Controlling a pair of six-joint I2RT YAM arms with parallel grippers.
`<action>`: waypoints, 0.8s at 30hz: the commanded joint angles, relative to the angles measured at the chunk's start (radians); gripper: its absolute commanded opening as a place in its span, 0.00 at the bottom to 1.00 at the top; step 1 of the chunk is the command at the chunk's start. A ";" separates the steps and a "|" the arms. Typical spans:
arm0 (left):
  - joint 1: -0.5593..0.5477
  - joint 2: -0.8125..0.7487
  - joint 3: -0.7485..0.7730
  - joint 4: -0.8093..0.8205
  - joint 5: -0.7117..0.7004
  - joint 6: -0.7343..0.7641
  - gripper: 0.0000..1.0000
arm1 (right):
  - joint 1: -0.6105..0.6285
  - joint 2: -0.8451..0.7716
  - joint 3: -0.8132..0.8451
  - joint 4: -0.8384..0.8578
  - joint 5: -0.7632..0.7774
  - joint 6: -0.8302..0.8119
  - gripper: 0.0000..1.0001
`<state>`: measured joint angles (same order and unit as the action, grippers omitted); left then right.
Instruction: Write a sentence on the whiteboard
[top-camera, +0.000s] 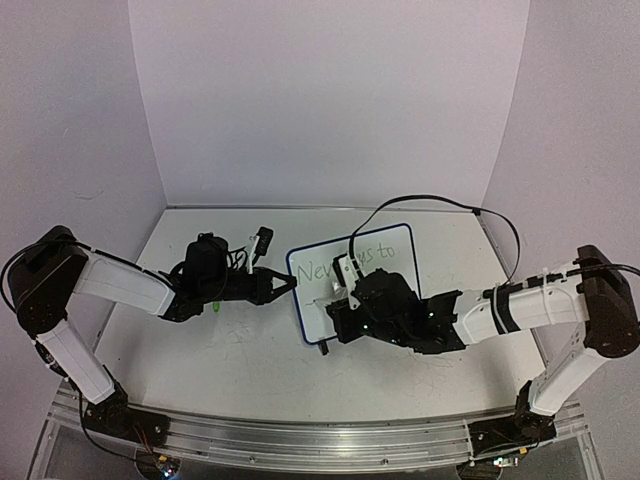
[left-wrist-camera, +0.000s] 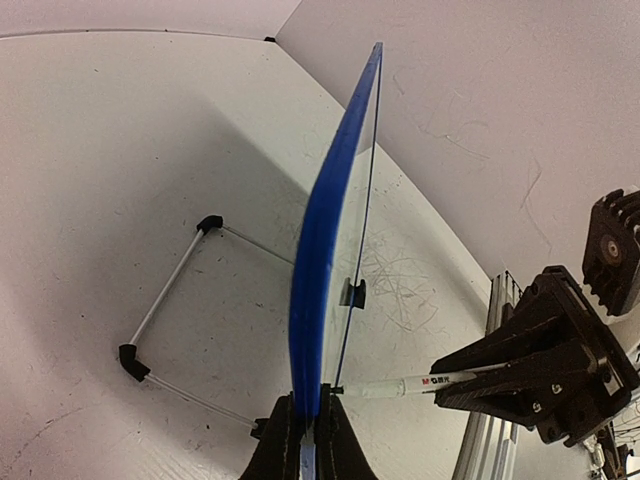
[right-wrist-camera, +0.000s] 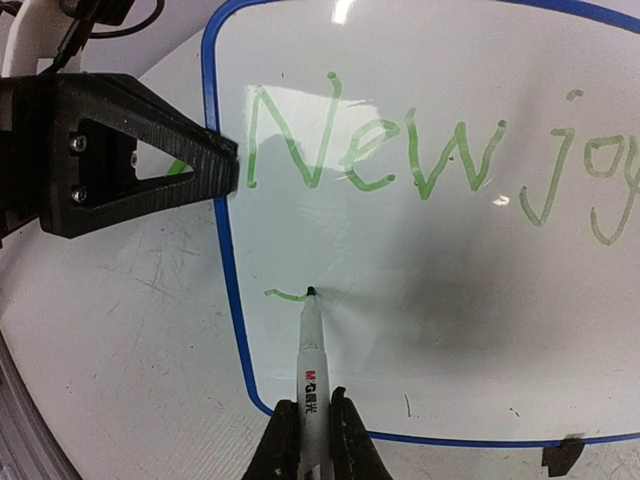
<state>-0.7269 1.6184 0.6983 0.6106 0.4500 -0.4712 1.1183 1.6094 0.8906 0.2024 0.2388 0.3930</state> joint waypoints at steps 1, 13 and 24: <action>-0.009 -0.020 0.001 -0.027 0.007 0.020 0.00 | -0.003 0.026 0.045 0.031 -0.004 -0.014 0.00; -0.009 -0.016 0.001 -0.026 0.006 0.022 0.00 | -0.002 0.042 0.040 0.034 -0.039 -0.009 0.00; -0.009 -0.012 0.003 -0.027 0.006 0.023 0.00 | -0.001 0.027 0.000 0.034 -0.061 0.018 0.00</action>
<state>-0.7265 1.6184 0.6983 0.6095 0.4492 -0.4709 1.1183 1.6329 0.9044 0.2246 0.1825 0.3957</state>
